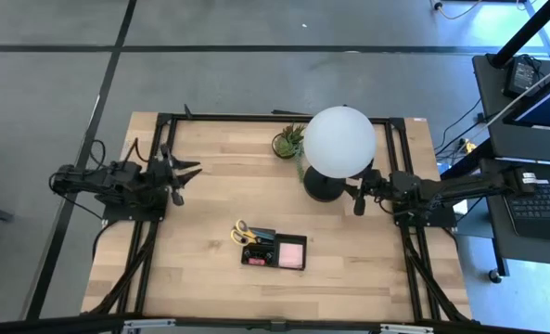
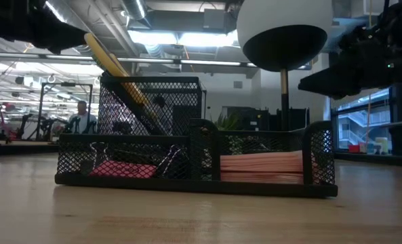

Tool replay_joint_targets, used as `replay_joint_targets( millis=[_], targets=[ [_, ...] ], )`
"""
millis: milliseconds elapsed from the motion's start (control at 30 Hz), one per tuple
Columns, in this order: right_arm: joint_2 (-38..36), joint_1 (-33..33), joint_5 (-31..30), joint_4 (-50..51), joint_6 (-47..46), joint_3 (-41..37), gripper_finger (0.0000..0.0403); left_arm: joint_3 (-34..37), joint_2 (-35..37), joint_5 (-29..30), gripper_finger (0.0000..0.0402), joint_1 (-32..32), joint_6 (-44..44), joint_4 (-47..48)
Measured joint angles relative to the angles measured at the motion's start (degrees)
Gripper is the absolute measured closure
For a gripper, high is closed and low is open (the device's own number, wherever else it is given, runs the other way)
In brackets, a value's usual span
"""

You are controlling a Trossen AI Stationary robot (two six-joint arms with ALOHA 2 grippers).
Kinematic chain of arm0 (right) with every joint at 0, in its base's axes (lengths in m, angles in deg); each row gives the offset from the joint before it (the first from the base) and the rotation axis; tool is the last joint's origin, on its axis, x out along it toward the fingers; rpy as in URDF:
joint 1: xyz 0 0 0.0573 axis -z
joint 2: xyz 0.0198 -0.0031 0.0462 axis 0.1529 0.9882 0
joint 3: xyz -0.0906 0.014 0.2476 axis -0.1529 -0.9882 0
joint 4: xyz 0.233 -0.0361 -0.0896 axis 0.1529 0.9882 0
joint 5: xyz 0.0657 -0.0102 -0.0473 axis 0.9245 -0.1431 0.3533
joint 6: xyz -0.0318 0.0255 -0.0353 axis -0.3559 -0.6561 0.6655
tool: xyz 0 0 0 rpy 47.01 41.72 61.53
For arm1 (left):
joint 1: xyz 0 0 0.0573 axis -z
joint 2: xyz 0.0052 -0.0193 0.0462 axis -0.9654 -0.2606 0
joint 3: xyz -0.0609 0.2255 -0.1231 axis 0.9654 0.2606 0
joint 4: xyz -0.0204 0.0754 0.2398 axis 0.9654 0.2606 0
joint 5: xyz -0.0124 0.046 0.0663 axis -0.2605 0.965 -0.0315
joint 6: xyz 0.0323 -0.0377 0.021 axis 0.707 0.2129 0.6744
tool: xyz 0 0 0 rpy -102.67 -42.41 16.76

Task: Pick and place office supplies into organizer
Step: Return to Home Position

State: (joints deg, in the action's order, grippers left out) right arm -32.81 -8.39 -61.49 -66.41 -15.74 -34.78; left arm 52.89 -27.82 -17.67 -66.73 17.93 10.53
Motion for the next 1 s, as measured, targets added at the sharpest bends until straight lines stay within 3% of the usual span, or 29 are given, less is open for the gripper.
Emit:
replay_joint_targets(
  millis=[367, 867, 1000],
  targets=[
    [-14.98, 0.98, -0.05, 17.41, -1.46, 0.00, 0.0249, 6.41, 0.00, -1.40, 0.0316, -0.07, -2.86, -6.56],
    [-24.86, 1.31, -0.09, 21.81, -0.02, 0.00, 0.0249, 10.49, -0.12, -1.49, 0.0316, -0.07, -8.03, -8.63],
    [-26.60, 1.38, -3.49, 25.94, -0.15, 0.00, 0.0249, 10.49, -0.44, -1.12, 0.0316, -0.07, -8.03, -8.60]
  ],
)
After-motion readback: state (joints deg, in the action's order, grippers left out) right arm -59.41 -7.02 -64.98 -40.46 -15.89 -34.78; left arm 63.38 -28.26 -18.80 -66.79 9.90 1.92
